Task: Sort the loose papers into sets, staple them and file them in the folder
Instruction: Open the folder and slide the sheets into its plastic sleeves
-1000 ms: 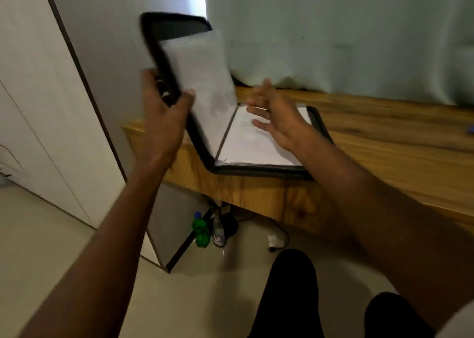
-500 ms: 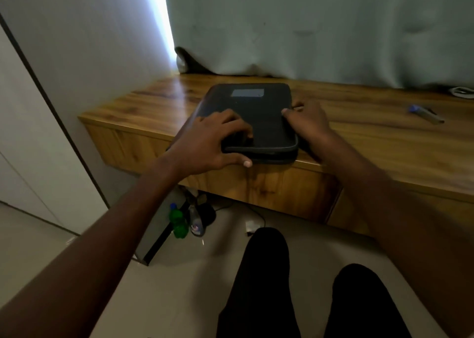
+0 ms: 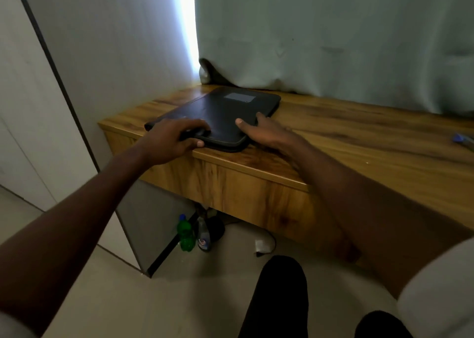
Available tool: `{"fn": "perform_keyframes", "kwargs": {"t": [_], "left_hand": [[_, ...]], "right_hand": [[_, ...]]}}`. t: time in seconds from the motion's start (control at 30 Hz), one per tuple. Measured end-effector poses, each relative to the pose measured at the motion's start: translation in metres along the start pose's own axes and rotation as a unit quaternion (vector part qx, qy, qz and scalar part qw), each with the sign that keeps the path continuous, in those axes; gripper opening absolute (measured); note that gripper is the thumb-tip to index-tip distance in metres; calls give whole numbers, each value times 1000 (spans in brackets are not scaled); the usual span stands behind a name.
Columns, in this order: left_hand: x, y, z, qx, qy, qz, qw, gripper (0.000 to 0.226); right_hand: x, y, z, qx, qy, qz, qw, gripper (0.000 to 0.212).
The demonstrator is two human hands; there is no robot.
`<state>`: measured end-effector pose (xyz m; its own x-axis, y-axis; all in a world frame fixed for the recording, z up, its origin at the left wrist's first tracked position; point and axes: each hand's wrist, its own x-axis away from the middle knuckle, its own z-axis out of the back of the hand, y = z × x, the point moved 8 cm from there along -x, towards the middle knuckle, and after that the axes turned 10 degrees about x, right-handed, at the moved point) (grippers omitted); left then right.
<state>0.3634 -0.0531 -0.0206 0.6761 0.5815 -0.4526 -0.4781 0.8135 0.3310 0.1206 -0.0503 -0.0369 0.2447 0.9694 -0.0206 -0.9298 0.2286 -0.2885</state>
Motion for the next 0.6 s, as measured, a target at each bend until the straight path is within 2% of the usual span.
{"fn": "perform_keyframes", "kwargs": {"t": [0.1,0.23,0.37,0.5,0.6], "left_hand": [[0,-45,15,4,16,42,999,43],[0,-99,30,69,40,131,988,58],[-10,-105,35,35,90,121,988,58],[-13,-114,33,47,78,142,986,53],[-17,-111,38,107,73,181,975,30]], "right_hand": [[-34,-31,-10,40,0,26,999,114],[-78,-66,-28,65,30,41,997,112],[-108,-75,-36,80,48,37,995,112],[-116,-77,-36,78,52,35,995,113],[-108,-76,-30,28,67,41,997,104]]}}
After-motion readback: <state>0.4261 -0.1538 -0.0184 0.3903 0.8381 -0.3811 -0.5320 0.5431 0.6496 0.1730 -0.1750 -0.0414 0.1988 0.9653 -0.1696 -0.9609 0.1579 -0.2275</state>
